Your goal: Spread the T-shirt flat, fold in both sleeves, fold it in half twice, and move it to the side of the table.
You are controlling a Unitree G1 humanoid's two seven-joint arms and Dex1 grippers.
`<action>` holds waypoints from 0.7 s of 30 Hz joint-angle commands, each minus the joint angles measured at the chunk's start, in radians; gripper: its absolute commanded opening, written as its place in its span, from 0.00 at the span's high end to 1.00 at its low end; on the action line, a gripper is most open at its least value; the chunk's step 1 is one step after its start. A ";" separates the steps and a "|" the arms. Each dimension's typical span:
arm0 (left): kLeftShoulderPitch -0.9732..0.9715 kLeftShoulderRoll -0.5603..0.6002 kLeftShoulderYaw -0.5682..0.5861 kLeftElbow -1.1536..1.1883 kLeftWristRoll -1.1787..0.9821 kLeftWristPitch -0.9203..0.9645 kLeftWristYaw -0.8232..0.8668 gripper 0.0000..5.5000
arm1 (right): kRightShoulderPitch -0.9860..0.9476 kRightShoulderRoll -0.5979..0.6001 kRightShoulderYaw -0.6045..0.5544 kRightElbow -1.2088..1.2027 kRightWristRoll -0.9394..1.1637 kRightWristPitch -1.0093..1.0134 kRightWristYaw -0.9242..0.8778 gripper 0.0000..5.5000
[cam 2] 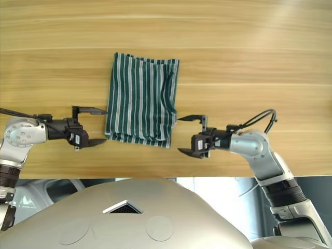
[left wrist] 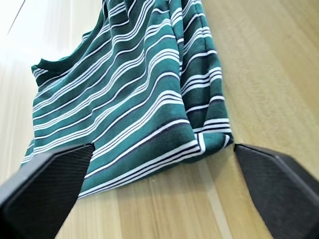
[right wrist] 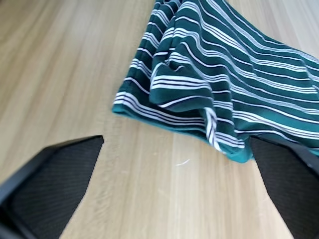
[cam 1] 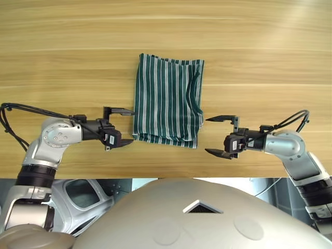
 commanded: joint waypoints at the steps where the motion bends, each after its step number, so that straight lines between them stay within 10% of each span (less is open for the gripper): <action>1: 0.019 0.027 -0.078 0.052 0.103 0.010 0.023 0.02 | -0.006 0.018 0.029 -0.067 -0.017 0.013 -0.010 0.02; 15: 0.018 0.086 -0.214 0.081 0.108 -0.027 0.084 0.02 | -0.083 0.055 0.142 0.066 -0.184 0.009 -0.055 0.02; 21: 0.007 0.098 -0.244 0.093 0.104 -0.039 0.105 0.23 | -0.099 0.048 0.161 0.112 -0.207 -0.001 -0.080 0.02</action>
